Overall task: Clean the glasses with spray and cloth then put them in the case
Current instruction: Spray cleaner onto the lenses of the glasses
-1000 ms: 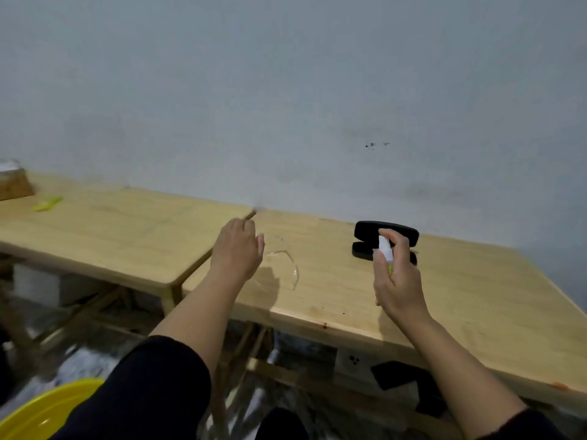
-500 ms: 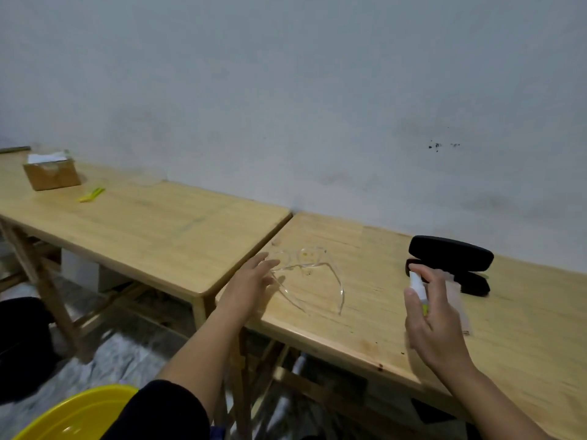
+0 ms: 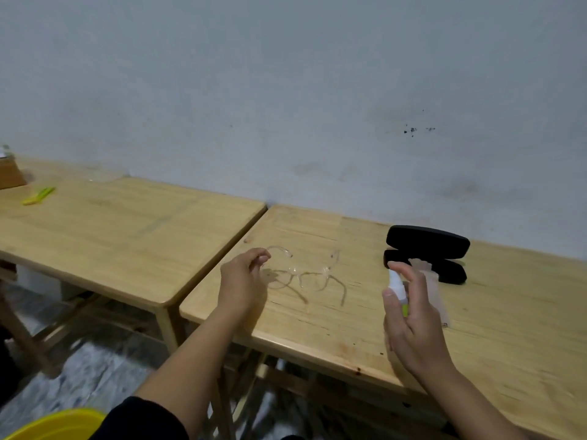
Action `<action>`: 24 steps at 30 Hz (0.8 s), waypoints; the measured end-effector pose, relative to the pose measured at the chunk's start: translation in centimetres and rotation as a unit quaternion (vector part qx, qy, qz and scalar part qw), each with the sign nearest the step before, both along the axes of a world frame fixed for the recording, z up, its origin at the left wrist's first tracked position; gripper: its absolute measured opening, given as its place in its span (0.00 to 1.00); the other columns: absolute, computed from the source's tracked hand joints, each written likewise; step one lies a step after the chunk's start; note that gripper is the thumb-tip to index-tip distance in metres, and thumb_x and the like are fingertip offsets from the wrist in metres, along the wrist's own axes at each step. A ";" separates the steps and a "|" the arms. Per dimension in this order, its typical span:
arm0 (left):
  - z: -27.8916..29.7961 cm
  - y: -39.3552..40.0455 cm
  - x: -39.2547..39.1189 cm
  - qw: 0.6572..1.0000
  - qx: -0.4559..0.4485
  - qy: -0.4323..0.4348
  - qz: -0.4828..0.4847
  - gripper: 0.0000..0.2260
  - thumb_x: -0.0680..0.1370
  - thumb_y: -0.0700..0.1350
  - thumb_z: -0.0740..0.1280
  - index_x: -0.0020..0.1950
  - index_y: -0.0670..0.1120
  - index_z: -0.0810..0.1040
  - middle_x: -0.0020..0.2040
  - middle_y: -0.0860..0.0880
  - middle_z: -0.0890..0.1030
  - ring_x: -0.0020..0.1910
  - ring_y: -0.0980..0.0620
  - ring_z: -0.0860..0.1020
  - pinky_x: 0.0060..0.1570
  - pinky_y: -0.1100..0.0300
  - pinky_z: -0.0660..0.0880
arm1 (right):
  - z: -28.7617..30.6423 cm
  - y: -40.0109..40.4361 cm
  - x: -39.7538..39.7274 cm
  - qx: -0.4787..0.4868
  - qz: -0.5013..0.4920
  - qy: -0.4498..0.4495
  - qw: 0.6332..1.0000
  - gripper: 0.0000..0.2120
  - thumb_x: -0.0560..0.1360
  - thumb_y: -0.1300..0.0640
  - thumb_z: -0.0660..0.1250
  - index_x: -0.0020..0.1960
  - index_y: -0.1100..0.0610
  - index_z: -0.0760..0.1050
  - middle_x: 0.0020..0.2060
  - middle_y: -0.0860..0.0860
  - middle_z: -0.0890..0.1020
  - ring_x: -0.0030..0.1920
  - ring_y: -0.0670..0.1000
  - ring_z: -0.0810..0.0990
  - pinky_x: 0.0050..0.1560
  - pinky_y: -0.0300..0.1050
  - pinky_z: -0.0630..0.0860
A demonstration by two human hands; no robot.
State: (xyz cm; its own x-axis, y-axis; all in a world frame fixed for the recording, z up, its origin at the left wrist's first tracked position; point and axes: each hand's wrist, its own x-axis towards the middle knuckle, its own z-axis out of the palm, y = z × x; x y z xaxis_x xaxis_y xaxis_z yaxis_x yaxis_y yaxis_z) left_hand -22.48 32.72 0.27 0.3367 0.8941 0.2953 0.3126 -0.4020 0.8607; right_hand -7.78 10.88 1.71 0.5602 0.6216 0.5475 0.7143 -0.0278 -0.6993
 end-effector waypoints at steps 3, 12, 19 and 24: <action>0.1 -1.3 1.8 0.999 -0.023 -0.036 -0.011 0.09 0.78 0.40 0.62 0.52 0.49 0.81 0.49 0.52 0.81 0.49 0.57 0.79 0.56 0.59 0.76 | -0.2 -1.0 -0.4 0.007 0.015 -0.010 1.000 0.17 0.73 0.40 0.52 0.62 0.36 0.60 0.29 0.46 0.73 0.23 0.53 0.70 0.24 0.49 0.68; 1.6 -5.1 7.1 0.993 -0.015 -0.103 -0.064 0.07 0.77 0.41 0.65 0.47 0.48 0.82 0.40 0.53 0.82 0.43 0.54 0.81 0.51 0.51 0.79 | -0.2 -4.0 0.8 -0.033 0.015 -0.020 0.999 0.14 0.77 0.50 0.56 0.60 0.36 0.62 0.22 0.48 0.69 0.22 0.47 0.66 0.24 0.33 0.58; 3.2 -8.6 10.1 0.985 0.027 -0.135 -0.106 0.06 0.77 0.40 0.65 0.48 0.45 0.82 0.43 0.50 0.83 0.45 0.54 0.81 0.53 0.52 0.78 | 1.2 -4.7 3.2 -0.067 -0.040 -0.013 0.997 0.15 0.80 0.58 0.56 0.66 0.48 0.64 0.27 0.54 0.72 0.23 0.46 0.66 0.26 0.37 0.61; 3.7 -10.1 11.0 0.983 0.030 -0.142 -0.115 0.06 0.77 0.40 0.66 0.48 0.45 0.83 0.42 0.52 0.82 0.45 0.53 0.81 0.54 0.51 0.77 | 1.4 -4.6 4.5 -0.096 -0.103 -0.042 0.989 0.13 0.81 0.55 0.54 0.65 0.53 0.64 0.27 0.47 0.70 0.24 0.44 0.68 0.27 0.34 0.62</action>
State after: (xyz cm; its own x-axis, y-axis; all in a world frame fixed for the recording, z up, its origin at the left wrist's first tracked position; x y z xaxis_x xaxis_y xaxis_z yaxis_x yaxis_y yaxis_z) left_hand -11.47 22.60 4.00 0.4231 0.7824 0.4570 -0.0423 -0.4868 0.8725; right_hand -3.31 6.31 3.08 0.6436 0.5954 0.4810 0.7349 -0.3052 -0.6055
